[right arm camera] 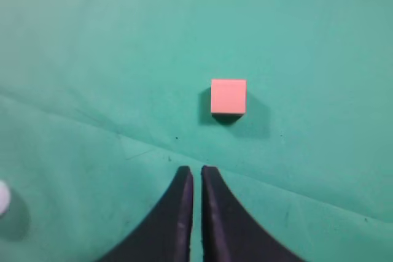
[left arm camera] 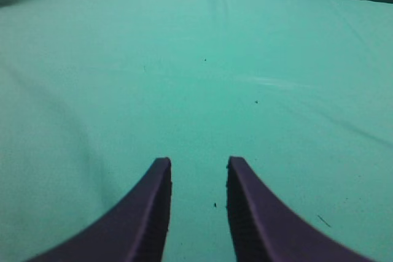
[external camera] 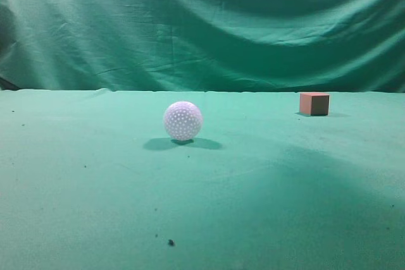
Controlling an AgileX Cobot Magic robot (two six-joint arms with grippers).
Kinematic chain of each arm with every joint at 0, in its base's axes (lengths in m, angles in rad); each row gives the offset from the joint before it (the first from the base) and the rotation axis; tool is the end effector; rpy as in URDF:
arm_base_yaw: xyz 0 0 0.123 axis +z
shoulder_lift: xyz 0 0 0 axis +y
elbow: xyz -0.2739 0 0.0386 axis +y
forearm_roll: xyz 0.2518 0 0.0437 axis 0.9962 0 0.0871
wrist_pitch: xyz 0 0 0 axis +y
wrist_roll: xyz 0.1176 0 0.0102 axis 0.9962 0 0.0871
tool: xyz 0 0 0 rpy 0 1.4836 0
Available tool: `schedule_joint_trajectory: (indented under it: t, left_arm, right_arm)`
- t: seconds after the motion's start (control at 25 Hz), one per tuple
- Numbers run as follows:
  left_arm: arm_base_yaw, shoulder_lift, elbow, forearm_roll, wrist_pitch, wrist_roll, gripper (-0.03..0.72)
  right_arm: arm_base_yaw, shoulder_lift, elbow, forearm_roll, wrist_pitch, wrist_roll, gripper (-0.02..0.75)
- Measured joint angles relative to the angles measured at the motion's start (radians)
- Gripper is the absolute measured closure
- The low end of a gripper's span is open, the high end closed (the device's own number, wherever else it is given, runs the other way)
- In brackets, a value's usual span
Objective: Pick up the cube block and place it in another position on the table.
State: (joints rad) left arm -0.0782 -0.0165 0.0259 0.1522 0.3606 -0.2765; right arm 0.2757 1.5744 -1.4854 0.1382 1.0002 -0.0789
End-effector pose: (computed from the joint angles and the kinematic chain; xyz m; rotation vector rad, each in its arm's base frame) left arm 0.0912 -0.0008 0.1659 -0.0889 1.8484 -0.0984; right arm 0.3405 0.1106 0.3194 -0.4030 2.5466 0.2515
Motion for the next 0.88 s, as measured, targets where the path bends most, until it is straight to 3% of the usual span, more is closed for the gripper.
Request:
schedule_joint_trajectory:
  t: [0.2, 0.72, 0.88]
  left_arm:
    - [0.0, 0.0, 0.0, 0.0, 0.0, 0.0, 0.426]
    - [0.0, 0.0, 0.0, 0.0, 0.0, 0.0, 0.426]
    - [0.0, 0.0, 0.0, 0.0, 0.0, 0.0, 0.426]
  right_arm:
    - [0.0, -0.26, 0.108, 0.011, 0.014, 0.053, 0.738]
    - [0.0, -0.849, 0.663, 0.02, -0.106, 0.061, 0.738]
    - [0.0, -0.985, 0.729, 0.074, -0.119, 0.076, 0.738]
